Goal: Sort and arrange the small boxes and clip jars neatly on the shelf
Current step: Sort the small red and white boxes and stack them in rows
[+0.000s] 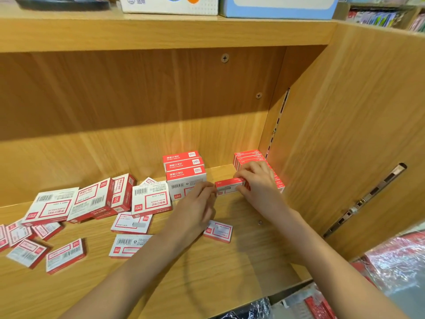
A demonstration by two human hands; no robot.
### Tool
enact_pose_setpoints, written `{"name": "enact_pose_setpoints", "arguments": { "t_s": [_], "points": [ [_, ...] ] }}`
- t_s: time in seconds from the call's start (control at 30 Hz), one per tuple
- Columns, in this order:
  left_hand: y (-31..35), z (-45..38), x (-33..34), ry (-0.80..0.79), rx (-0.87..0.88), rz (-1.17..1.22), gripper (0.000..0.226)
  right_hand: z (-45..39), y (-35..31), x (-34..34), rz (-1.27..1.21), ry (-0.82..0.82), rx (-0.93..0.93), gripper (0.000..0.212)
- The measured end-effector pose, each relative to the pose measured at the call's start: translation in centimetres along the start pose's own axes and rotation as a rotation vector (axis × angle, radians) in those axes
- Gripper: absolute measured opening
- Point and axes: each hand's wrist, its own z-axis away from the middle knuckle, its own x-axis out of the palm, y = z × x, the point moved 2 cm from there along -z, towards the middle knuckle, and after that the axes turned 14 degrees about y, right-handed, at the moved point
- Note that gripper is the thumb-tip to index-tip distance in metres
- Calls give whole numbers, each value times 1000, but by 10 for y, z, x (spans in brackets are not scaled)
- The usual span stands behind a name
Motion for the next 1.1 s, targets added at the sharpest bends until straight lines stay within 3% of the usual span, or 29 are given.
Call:
{"name": "enact_pose_setpoints", "arguments": {
  "t_s": [0.27, 0.4, 0.5, 0.7, 0.87, 1.1],
  "points": [
    [-11, 3, 7, -53, 17, 1, 37, -36, -4, -7, -91, -130, 158, 21],
    [-6, -5, 11, -84, -12, 42, 36, -54, -3, -29, -197, 10, 241, 21],
    [6, -21, 21, -56, -8, 35, 41, -55, 3, -48, -86, 106, 228, 20],
    [24, -64, 57, -232, -4, 100, 103, -53, 0, -50, 110, 65, 194, 19],
    [18, -83, 75, -283, -34, 63, 127, -56, -1, -49, 175, 24, 241, 19],
    [20, -77, 73, -178, 79, 59, 112, -60, 0, -44, 227, 11, 223, 18]
  ]
}}
